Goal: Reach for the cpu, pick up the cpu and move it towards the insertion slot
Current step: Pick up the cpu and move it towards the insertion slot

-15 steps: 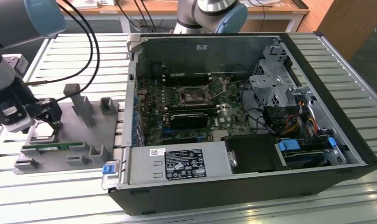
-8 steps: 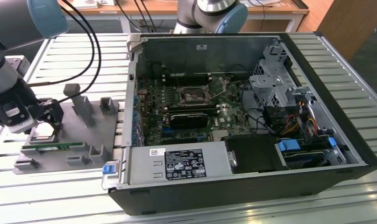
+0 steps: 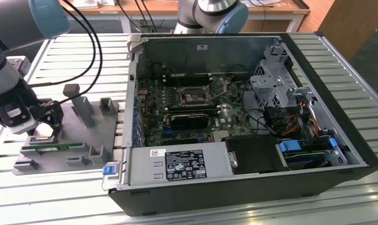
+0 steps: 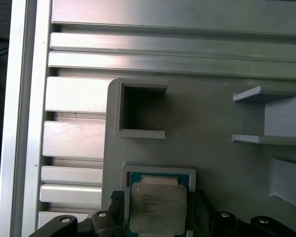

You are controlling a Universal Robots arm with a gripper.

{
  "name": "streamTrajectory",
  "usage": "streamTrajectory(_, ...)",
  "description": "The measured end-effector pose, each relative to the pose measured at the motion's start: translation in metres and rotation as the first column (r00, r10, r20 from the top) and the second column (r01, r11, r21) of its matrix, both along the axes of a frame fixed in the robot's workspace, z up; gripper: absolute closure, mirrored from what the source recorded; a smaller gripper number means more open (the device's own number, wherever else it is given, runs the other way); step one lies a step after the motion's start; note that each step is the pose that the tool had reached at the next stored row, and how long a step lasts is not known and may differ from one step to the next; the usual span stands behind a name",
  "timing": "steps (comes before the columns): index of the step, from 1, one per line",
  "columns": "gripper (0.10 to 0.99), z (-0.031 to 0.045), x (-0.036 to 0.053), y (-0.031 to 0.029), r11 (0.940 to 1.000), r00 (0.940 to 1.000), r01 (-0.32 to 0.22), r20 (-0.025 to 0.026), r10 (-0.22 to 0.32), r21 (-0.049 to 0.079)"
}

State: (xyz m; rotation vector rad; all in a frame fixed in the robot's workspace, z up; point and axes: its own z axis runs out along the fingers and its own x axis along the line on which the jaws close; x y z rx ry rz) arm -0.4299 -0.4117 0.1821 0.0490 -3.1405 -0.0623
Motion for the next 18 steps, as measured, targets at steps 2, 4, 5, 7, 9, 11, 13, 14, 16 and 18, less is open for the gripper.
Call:
streamTrajectory(2,0.420,0.0000,0.0007,-0.0009,1.0000,1.0000,0.000,-0.0001,0.000,0.000)
streamTrajectory(4,0.420,0.0000,0.0010,-0.0031,1.0000,1.0000,0.000,0.0001,0.000,0.000)
streamTrajectory(5,0.420,0.0000,0.0010,-0.0039,1.0000,1.0000,0.000,0.0005,0.000,0.000)
streamTrajectory(7,0.420,0.0000,0.0010,-0.0039,1.0000,1.0000,0.000,0.0006,0.000,0.000)
streamTrajectory(9,0.420,0.0003,0.0010,-0.0040,1.0000,1.0000,0.000,0.0007,0.000,0.000)
streamTrajectory(11,0.435,0.0005,0.0010,-0.0040,1.0000,1.0000,0.000,0.0008,0.000,0.000)
streamTrajectory(13,0.506,0.0006,0.0010,-0.0040,1.0000,1.0000,0.000,0.0008,0.000,0.000)
streamTrajectory(14,0.506,0.0008,0.0010,-0.0040,1.0000,1.0000,0.000,0.0006,0.000,0.000)
streamTrajectory(16,0.522,0.0017,0.0010,-0.0040,1.0000,1.0000,0.000,0.0005,0.000,0.000)
streamTrajectory(18,0.541,0.0041,0.0010,-0.0040,1.0000,1.0000,0.000,0.0006,0.000,0.000)
